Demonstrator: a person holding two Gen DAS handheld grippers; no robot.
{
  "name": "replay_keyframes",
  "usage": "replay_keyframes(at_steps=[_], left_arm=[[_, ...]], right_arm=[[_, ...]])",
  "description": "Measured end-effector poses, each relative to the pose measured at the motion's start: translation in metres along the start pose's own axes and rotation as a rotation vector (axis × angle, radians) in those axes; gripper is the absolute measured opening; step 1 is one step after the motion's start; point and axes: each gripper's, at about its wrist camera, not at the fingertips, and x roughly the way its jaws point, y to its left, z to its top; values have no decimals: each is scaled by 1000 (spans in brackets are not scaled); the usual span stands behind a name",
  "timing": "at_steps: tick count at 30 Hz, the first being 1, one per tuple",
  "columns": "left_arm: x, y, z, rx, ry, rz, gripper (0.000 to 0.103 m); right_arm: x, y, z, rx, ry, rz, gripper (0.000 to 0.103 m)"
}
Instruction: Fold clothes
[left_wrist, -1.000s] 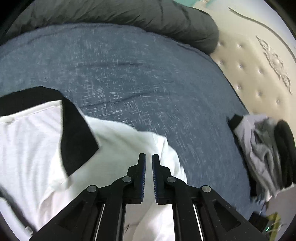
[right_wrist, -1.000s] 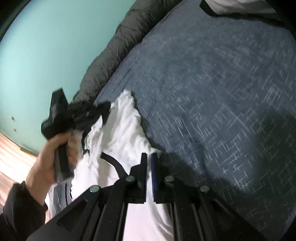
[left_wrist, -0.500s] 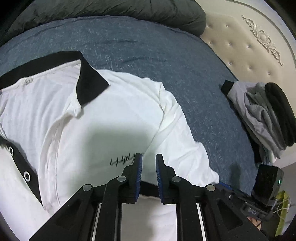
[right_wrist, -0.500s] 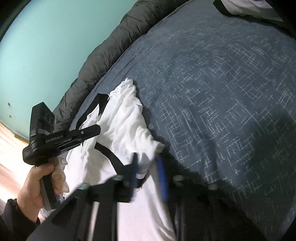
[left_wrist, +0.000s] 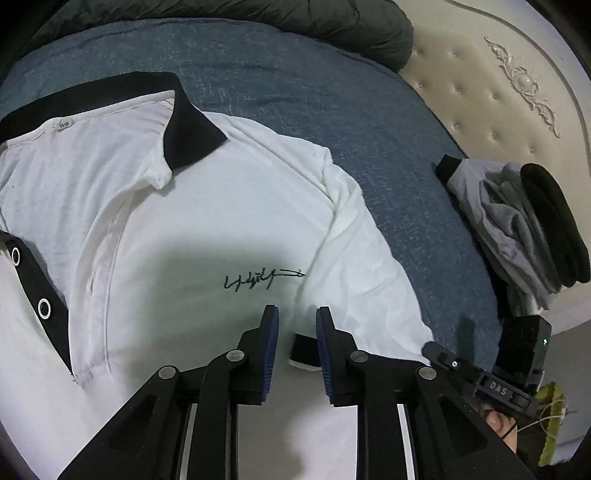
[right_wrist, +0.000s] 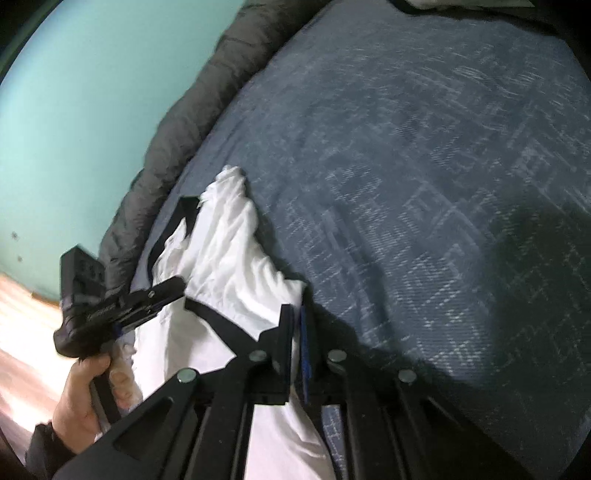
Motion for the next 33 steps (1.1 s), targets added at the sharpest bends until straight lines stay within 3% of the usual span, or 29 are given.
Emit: replay_keyframes(at_steps=[5,15,19,25,33], left_arm=[[1,-1,1,-11,1,-21,26],[4,-8,3,9,15,-8,21],[3,-11,27,-29,-23,-25,23],[32,-18,72,-90,-62,-74,23],[68,-22,108,-110,-62,-42,23]], right_arm=[[-9,13,11,-34,-56,10,8],[7,-1,10,30,-4,34,14],[0,-3,13,28,-21,35,16],[-6,-7,18,21,-38,24,18],[4,1,18,-35,-11,26,28]])
